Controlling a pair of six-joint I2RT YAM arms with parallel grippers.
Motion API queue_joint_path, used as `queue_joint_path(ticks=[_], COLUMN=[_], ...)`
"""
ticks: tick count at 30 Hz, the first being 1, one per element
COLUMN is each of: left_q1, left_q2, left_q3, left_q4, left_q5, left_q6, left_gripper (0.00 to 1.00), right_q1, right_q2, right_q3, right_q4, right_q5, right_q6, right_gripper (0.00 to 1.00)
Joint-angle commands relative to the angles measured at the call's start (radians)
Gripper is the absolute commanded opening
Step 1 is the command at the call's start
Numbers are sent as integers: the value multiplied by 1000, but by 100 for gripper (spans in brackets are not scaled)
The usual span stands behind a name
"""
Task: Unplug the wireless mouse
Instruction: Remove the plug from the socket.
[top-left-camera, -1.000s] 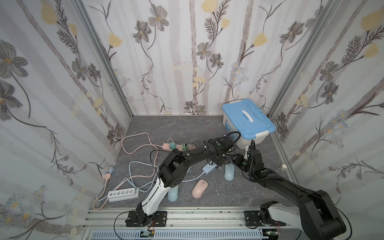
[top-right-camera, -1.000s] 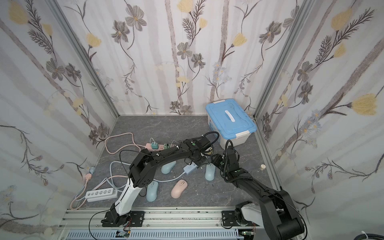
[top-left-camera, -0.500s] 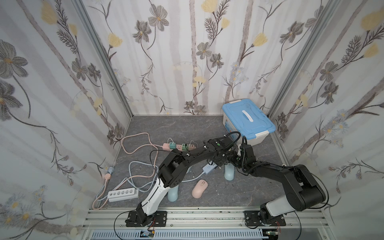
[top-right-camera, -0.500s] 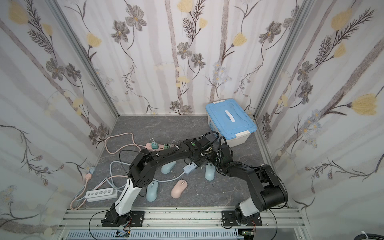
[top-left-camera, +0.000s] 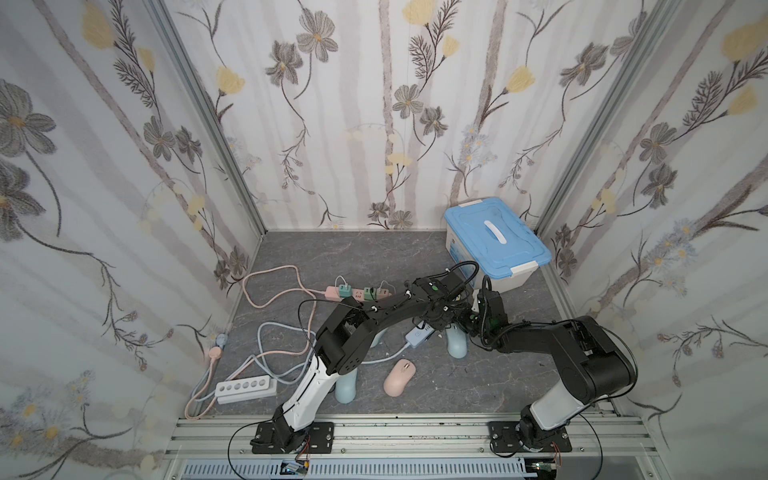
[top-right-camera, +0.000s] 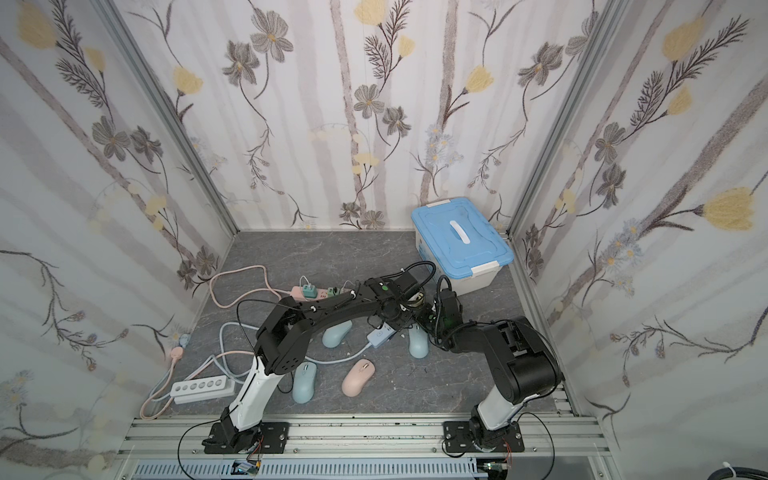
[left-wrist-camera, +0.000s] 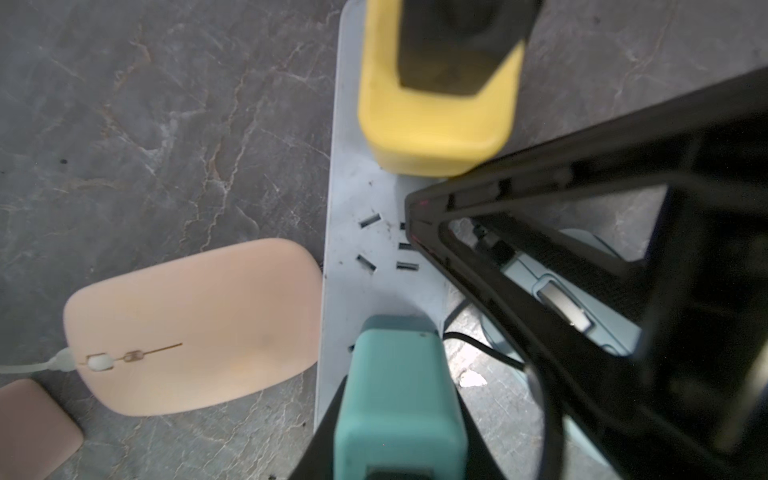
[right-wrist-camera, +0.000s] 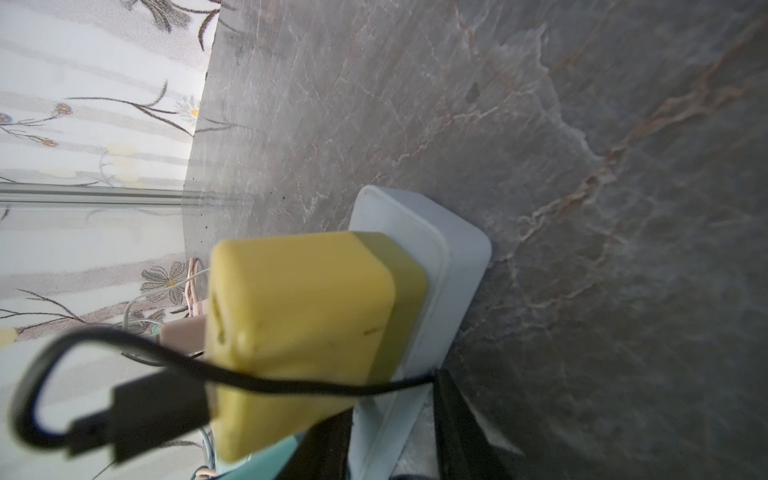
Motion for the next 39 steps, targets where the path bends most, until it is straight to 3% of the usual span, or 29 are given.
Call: queue_joint_path(ticks=[1,5,15,17,22,27,32,36,39], left_q1=[-3,-2,3,2,-15,-27,-14,22,23], left_q2=[-38,-90,1,-9,-141,-155,-90,-52,-48], left_q3=[-43,-141,92,64,-196,-234,-92,-21,-28], left_q4=[111,238,-60,-16,310,361,149,44,55], left_q5=[19,6,171,128,0,-38,79,296,272], left_q6=[-43,-51,-23,-26,-12,23,1,-11,-9], left_gripper=[0,0,0,0,0,0,0,0,0], right_q1=[9,15,29,36,54,67,76,81,84], right_q2=[14,28,57,64,81,98,102,113,122], right_q3=[-16,-26,-28,-31,-35,-34,-36,-35,-37], right_q4=[-4,8,18,28,54,63,63,69,77], right_q5=[8,12,22,25,32,38,51,53,56], right_q6=[24,40,49,61,86,105,108,110,114], right_gripper=[34,33,31,31,30,30,29,29,29])
